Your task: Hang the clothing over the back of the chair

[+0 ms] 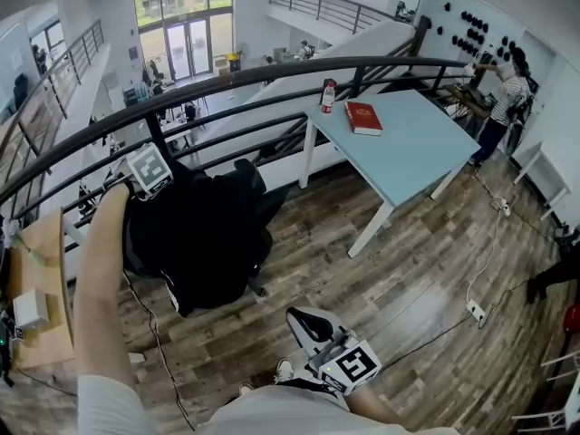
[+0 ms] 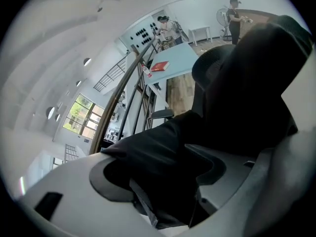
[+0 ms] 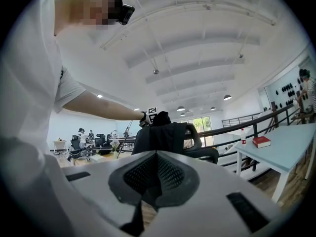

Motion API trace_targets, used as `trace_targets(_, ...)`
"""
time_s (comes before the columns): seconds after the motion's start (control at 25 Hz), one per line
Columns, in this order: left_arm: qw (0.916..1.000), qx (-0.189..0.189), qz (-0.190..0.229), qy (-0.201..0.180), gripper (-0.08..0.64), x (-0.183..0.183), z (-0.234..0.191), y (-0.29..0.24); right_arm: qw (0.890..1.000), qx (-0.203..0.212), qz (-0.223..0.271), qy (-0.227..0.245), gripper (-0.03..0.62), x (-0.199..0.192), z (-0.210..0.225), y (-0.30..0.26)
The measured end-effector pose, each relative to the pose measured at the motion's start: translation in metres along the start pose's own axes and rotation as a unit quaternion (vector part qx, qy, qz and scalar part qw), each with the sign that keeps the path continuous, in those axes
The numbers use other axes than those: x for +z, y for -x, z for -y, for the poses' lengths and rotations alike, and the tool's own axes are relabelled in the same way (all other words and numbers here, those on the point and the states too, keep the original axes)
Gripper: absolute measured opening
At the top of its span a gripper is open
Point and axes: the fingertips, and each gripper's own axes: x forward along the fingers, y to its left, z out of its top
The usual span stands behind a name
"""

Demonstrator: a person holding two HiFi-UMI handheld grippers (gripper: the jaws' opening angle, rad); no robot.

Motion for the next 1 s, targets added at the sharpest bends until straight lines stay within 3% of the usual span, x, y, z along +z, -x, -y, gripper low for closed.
trace_targets(0.08,0.9988,-0.009,0.016,0.046,0.337,0.005,-0.004,0.000,1.000,0.002,-0.001,-0.002,0.017,-0.002,0.000,0.000)
trace_targets(0.16,0.9944,-0.048,0.018,0.092,0.337,0.004,0.002,0.000,1.000,0.003,-0.002,-0.005,0.017,-0.003,0.001,0.002)
trace_targets(0.24,0.9940,-0.075,-0.012,0.079,0.337,-0.008,0.012,0.001,1.000,0.003,-0.003,-0.008,0.017,-0.005,0.004,0.004)
trace_targets(0.36,0.9951,-0.079,-0.047,0.034,0.339,-0.021,0.018,0.005,1.000,0.007,-0.004,-0.012,0.017,-0.008,0.010,0.004)
trace_targets(0.52,0.9922,-0.097,-0.048,0.062,0.362,-0.026,0.012,0.018,1.000,0.021,0.001,-0.013,0.017,-0.006,0.009,-0.002)
trace_targets(0.68,0.9845,-0.128,-0.007,0.120,0.388,-0.028,0.008,0.031,0.999,0.032,0.007,-0.013,0.017,-0.004,0.008,-0.007)
trace_targets(0.84,0.9801,-0.109,0.019,0.165,0.417,-0.039,-0.008,0.037,0.999,0.033,0.007,-0.019,0.017,-0.006,0.013,-0.007)
trace_targets(1.0,0.9804,-0.070,0.039,0.180,0.417,-0.042,-0.027,0.044,0.999,0.036,0.007,-0.023,0.017,-0.005,0.016,-0.009)
